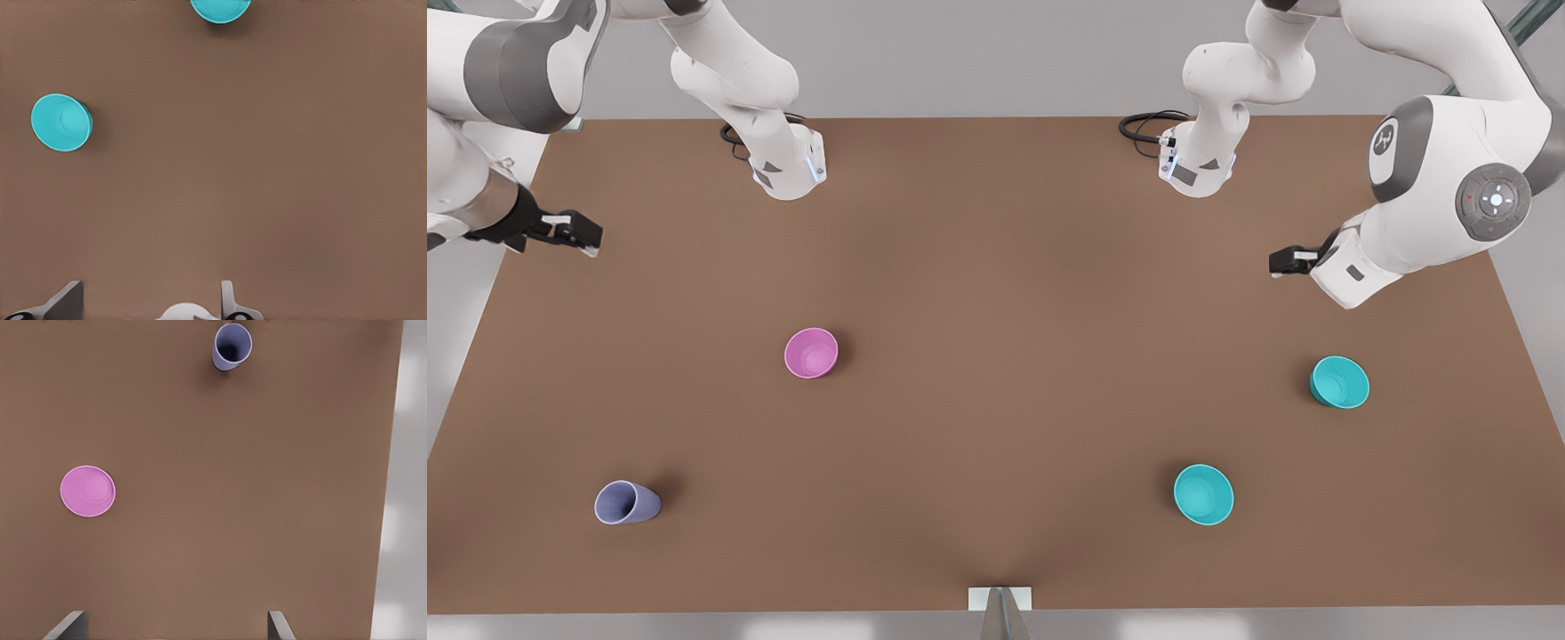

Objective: Stack the blue bowl on the pink bowl

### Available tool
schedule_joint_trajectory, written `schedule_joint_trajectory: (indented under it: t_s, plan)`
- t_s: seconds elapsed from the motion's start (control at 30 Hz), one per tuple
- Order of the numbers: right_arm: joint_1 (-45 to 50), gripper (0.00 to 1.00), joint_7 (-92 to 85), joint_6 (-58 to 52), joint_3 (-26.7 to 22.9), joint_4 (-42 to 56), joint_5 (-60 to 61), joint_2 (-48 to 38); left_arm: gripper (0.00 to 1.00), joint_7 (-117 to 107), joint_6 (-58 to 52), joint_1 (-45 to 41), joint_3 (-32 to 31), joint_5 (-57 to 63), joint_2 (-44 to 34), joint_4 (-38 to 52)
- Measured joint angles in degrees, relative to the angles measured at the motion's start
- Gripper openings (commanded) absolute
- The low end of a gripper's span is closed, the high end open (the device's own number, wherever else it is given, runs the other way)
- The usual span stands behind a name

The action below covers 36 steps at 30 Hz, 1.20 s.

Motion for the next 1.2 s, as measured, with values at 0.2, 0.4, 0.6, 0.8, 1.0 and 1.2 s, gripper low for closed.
schedule_joint_trajectory:
  t_s: [0.2, 0.4, 0.6, 0.8, 1.0, 1.2]
  plan:
    - [0.6, 1.0, -0.4, 2.3, 0.1, -1.2, 0.9, 7.1, 1.0, -0.4, 0.7, 0.0, 0.1, 0.0, -0.1, 0.0]
    - [-0.3, 1.0, 0.8, 15.6, 0.0, -18.8, 4.5, 10.6, 1.0, -0.6, 0.8, 0.0, 0.1, 0.0, -0.1, 0.0]
    - [-4.3, 1.0, 2.7, 35.7, 0.1, -41.8, 11.3, 7.1, 1.0, -0.8, 1.0, 0.1, 0.6, 0.1, 0.1, 0.0]
    - [-3.3, 1.0, 4.2, 52.2, 0.3, -49.6, 17.8, 9.7, 1.0, -1.0, 0.7, -0.2, 1.2, 0.1, -0.2, -0.1]
    - [0.1, 1.0, 5.2, 62.0, 1.6, -52.3, 19.7, 12.2, 1.0, -1.1, 0.1, 0.1, 1.8, 0.1, -0.5, -0.2]
    - [3.4, 1.0, 6.2, 67.5, 1.7, -58.5, 20.0, 10.0, 1.0, -1.2, -1.1, 0.0, 1.9, 0.0, -0.1, -0.1]
